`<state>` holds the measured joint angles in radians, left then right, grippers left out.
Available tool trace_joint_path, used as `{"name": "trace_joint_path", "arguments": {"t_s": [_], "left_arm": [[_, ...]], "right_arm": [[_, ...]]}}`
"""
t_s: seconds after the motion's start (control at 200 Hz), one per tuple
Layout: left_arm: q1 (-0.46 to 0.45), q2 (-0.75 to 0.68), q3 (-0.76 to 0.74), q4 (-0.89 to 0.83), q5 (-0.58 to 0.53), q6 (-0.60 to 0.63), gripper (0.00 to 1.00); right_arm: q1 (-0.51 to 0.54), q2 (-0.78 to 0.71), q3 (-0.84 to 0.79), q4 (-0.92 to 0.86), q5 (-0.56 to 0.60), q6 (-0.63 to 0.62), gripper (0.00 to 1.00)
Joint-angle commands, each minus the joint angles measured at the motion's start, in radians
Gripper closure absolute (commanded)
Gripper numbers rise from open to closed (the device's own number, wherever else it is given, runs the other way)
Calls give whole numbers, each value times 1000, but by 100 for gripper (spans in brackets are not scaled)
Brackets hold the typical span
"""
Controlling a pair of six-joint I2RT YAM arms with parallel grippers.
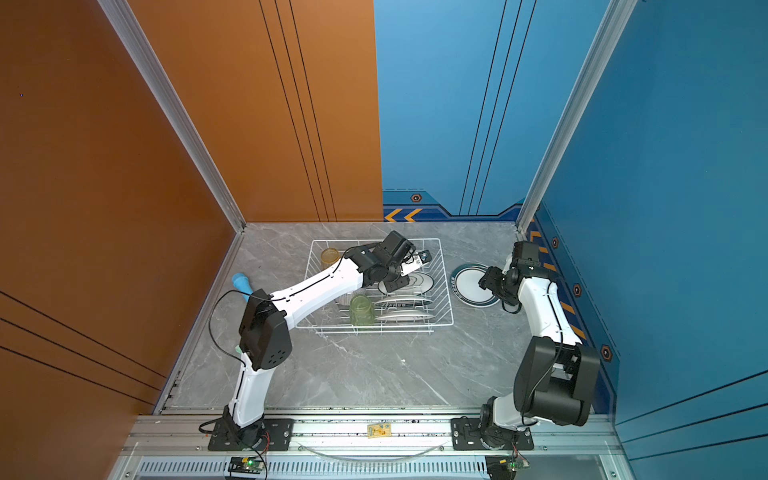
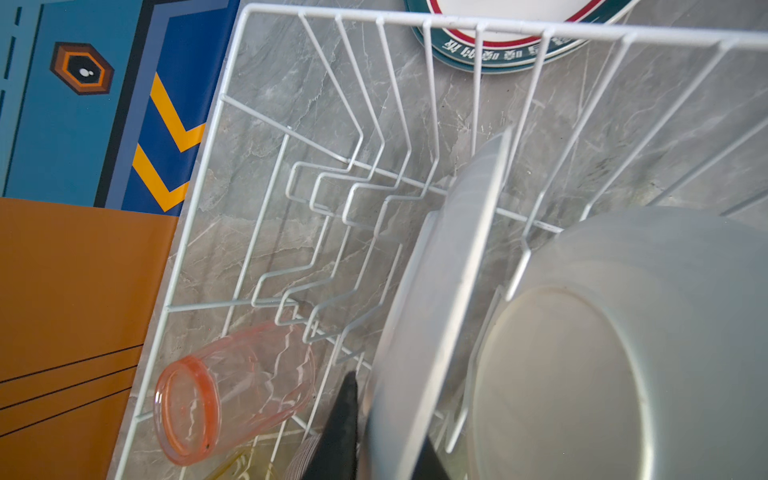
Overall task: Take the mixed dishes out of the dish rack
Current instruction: 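Lower the left gripper onto the next white plate in the rack and close, then lift the white plate out and hold it toward the right gripper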
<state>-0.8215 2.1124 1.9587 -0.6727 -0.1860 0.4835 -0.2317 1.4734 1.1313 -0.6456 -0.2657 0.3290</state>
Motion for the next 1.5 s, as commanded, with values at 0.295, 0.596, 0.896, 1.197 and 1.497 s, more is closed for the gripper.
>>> {"name": "trace_joint_path", "arguments": {"t_s": [0.295, 0.596, 0.896, 1.197, 1.497], "left_arm": [[-31, 14, -8, 45, -122, -33, 100], [-36, -59, -101, 170, -202, -33, 100], [-38, -142, -143, 196, -197, -23, 100], [-29, -243, -148, 178, -181, -37, 100], [74, -366, -125, 160, 35, -216, 100]], "right_arm": [[2, -43, -22, -1, -18, -15, 31], [4, -59, -32, 12, -20, -8, 31], [6, -75, -37, 20, -29, 1, 32], [19, -106, -31, 29, -77, 1, 32], [37, -213, -43, 120, -244, 4, 36]]}}
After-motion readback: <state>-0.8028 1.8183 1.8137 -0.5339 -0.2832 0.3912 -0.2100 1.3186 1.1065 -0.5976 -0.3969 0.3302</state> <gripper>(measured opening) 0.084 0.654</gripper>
